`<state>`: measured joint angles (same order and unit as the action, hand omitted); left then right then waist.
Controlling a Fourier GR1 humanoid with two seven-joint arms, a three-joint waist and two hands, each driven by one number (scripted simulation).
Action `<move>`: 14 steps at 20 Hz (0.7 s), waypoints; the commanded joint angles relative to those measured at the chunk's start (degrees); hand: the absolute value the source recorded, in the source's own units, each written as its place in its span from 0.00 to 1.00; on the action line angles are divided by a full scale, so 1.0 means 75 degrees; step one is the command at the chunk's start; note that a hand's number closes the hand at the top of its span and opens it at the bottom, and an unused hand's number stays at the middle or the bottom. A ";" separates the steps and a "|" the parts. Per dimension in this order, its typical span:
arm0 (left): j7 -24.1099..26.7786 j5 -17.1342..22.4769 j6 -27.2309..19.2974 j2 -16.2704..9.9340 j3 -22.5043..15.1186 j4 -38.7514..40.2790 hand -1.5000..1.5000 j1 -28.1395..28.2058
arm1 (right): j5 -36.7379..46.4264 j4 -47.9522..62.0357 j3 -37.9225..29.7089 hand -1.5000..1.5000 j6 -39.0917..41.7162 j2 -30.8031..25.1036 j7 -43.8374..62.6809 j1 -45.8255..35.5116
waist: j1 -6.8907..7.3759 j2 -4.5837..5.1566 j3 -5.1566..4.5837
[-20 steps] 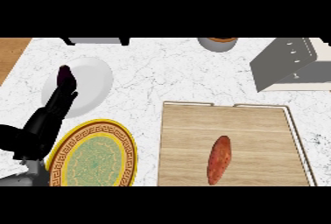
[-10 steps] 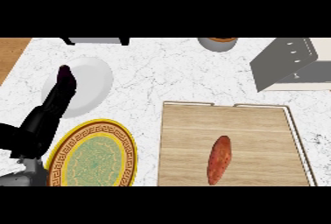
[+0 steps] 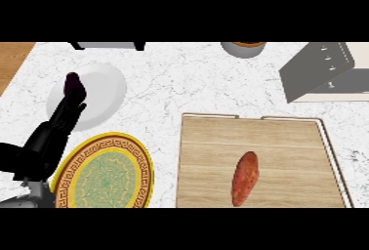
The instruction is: Pick the pear from the tray and place it in the tiered shelf
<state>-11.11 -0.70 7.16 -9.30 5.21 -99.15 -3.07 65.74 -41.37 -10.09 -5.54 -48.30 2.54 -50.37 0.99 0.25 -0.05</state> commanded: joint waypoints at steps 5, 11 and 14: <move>-0.0152 -0.0047 -0.0208 0.0145 0.0051 0.0293 0.50 -0.0335 | -0.1202 -0.0550 -0.1026 0.00 -0.0075 0.0304 0.0062 -0.0724 | -0.0159 -0.0058 0.0006; 0.0014 0.0142 0.0126 -0.0185 0.0284 0.0004 0.50 0.0098 | -0.2232 -0.0868 -0.2069 0.00 0.0301 -0.0076 0.0597 -0.1531 | -0.0090 -0.0074 0.0004; 0.0080 0.0124 0.0101 -0.0109 0.0276 -0.0021 0.50 0.0383 | -0.2920 -0.1385 -0.2776 0.00 0.0563 -0.0226 0.0995 -0.1195 | -0.0266 -0.0127 0.0006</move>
<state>-10.45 -0.26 7.49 -9.70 6.60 -98.19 -2.22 49.04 -48.39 -25.58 -3.30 -48.33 7.47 -59.97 -0.21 -0.37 -0.04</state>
